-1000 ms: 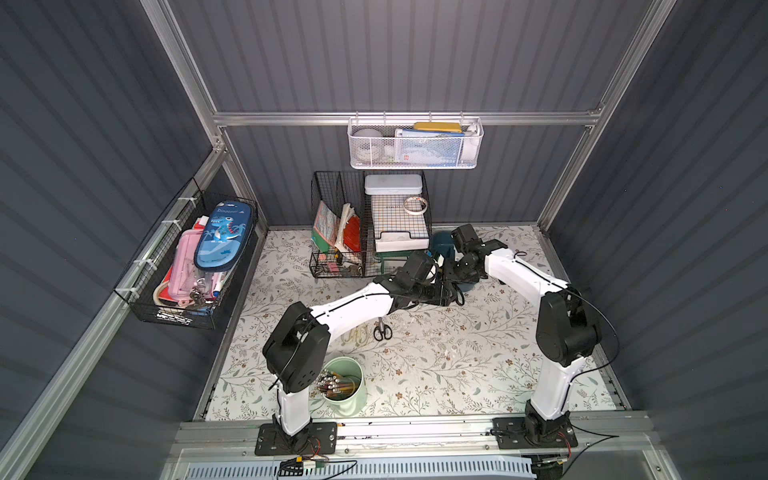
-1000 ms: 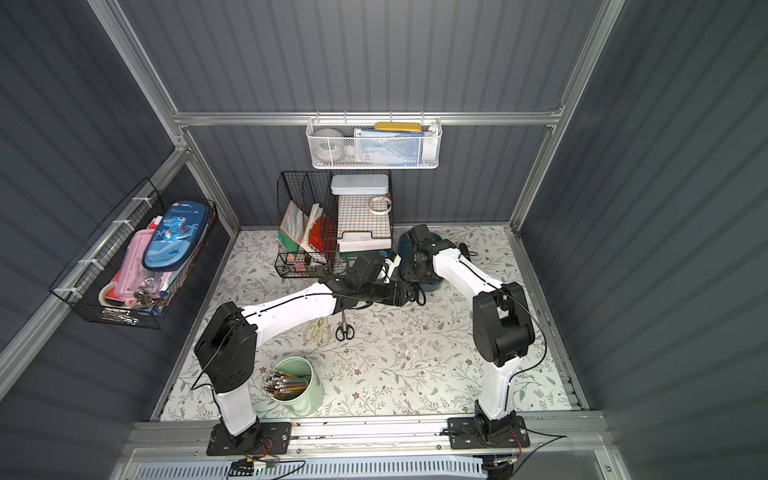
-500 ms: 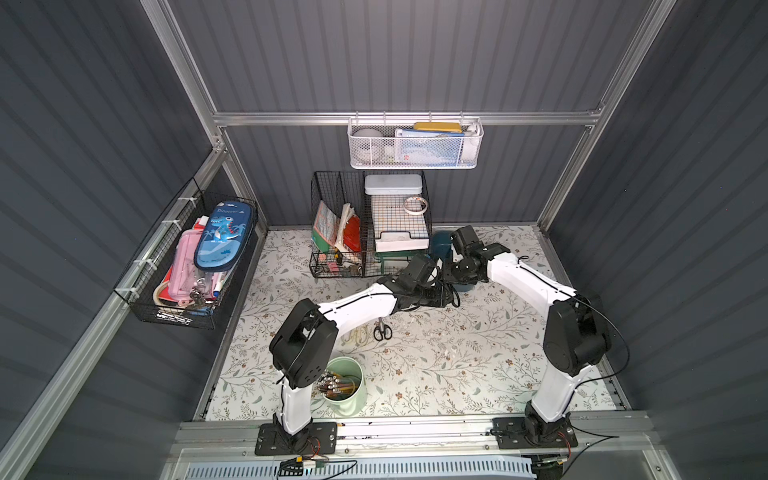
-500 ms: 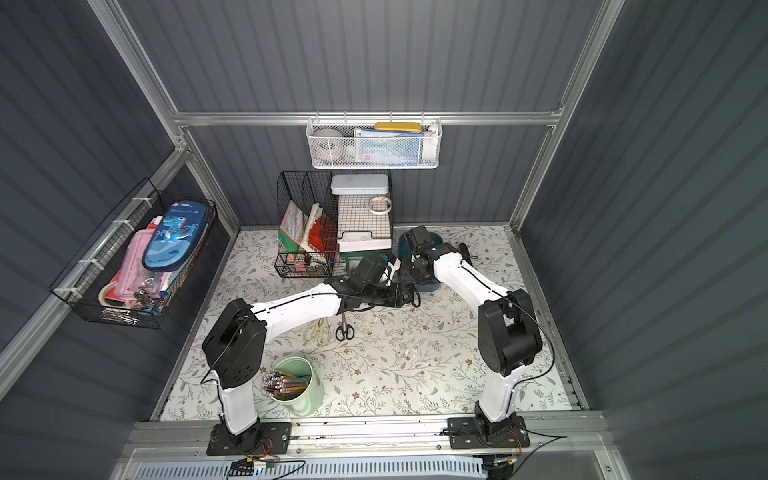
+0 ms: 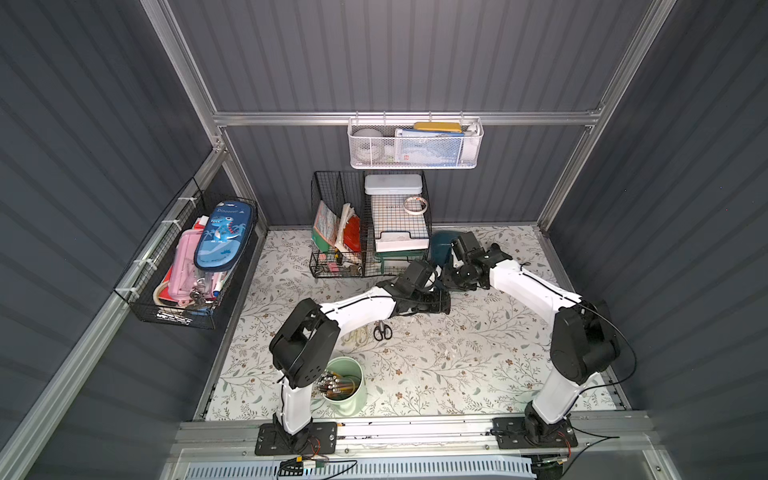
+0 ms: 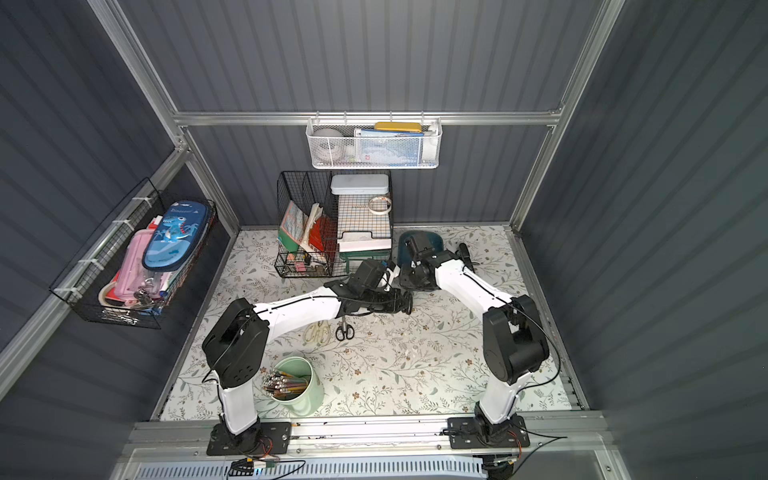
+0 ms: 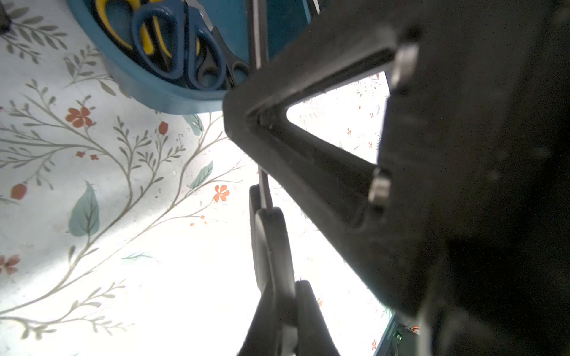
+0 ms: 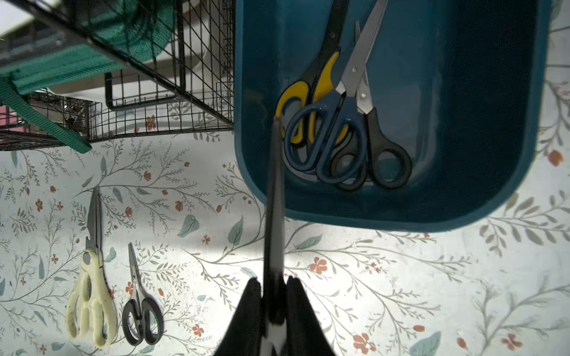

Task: Take the scissors out of the storage box
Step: Pick up the scissors from the storage box.

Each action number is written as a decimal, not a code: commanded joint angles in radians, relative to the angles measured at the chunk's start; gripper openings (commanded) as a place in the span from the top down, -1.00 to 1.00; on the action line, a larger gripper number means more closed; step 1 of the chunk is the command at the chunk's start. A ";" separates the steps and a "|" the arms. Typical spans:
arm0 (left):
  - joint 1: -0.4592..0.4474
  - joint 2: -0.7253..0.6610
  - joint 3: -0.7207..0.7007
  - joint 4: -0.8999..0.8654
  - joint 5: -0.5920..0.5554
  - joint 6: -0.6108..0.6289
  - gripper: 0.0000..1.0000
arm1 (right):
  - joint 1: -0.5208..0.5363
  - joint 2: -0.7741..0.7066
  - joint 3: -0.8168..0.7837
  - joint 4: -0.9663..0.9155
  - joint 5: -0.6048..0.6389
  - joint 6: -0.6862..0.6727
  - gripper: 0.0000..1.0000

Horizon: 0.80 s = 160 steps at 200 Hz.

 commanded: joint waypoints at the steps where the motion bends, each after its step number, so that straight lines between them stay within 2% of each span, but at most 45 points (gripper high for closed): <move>1: -0.001 -0.058 -0.020 -0.011 0.021 -0.001 0.82 | 0.000 -0.047 -0.033 0.043 0.018 -0.007 0.66; 23: 0.003 -0.092 -0.026 -0.054 0.012 0.036 0.84 | -0.021 -0.105 -0.083 0.077 0.043 -0.017 0.23; 56: 0.019 -0.145 -0.046 -0.080 0.068 0.074 0.83 | -0.118 -0.257 -0.214 0.196 -0.022 -0.064 -0.04; 80: 0.041 -0.186 -0.059 -0.076 0.187 0.125 0.83 | -0.200 -0.352 -0.345 0.350 -0.209 -0.155 -0.10; 92: 0.062 -0.213 -0.068 -0.071 0.252 0.151 0.83 | -0.220 -0.382 -0.388 0.394 -0.347 -0.210 -0.12; 118: 0.155 -0.276 -0.109 -0.064 0.388 0.193 0.82 | -0.237 -0.430 -0.443 0.445 -0.502 -0.260 -0.13; 132: 0.201 -0.308 -0.149 -0.024 0.460 0.181 0.82 | -0.239 -0.441 -0.474 0.510 -0.629 -0.274 -0.13; 147: 0.212 -0.333 -0.162 -0.024 0.497 0.207 0.81 | -0.237 -0.430 -0.483 0.559 -0.794 -0.295 -0.13; 160: 0.212 -0.347 -0.161 -0.039 0.518 0.231 0.81 | -0.237 -0.414 -0.474 0.566 -0.867 -0.309 -0.14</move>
